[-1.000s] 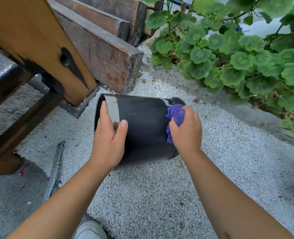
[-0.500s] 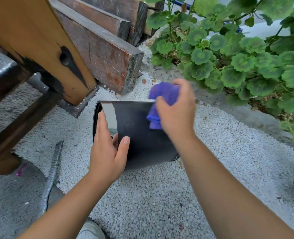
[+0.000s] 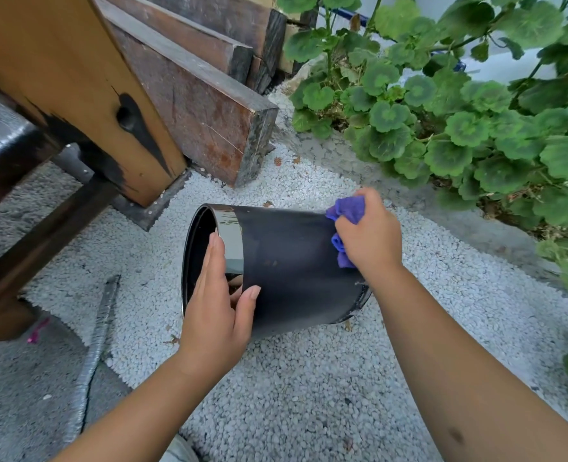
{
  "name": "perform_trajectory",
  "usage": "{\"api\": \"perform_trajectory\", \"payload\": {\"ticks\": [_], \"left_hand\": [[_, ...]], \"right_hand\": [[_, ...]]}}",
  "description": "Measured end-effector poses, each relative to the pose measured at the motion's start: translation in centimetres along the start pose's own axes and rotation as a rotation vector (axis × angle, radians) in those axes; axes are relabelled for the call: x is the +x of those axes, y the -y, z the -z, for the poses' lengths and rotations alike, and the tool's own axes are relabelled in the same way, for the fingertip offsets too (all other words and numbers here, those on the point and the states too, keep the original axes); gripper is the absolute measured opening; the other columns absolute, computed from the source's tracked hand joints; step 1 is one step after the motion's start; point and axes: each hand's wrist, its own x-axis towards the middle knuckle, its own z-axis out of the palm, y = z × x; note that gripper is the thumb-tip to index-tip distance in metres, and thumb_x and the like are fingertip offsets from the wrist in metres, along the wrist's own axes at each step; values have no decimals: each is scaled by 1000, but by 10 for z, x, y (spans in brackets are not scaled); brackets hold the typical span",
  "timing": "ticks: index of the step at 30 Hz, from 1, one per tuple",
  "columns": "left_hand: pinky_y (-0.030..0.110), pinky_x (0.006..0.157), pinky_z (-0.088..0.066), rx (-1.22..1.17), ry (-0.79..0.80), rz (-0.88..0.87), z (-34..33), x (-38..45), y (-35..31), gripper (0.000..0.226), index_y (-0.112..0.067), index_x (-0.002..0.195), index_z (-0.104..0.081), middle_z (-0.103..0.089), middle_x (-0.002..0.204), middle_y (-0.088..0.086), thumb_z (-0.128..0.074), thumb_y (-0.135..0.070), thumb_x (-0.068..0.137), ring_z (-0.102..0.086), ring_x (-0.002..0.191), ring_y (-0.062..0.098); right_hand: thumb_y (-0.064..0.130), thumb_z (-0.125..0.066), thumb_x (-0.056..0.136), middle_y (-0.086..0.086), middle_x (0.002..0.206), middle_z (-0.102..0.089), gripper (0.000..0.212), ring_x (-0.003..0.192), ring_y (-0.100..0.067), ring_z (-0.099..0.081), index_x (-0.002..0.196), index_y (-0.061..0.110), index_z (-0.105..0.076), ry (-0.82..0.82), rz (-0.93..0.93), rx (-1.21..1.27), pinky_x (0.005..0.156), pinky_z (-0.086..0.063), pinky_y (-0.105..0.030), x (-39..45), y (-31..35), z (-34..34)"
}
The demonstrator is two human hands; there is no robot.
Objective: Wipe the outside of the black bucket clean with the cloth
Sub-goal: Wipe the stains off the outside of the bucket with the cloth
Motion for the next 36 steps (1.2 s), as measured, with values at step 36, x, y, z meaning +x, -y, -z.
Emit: {"api": "perform_trajectory", "payload": {"ticks": [36], "left_hand": [[29,101,-42,-334,40,264,8,24,-37,75,-39,146,-26,-54,125,-40,-57,-46,78,-53,118,-9]], "right_hand": [[28,-60,71,16,103,-55,38,79,-1,-56,105,39,-51,-26,318,221,61,-49,-26,-49,82,0]]}}
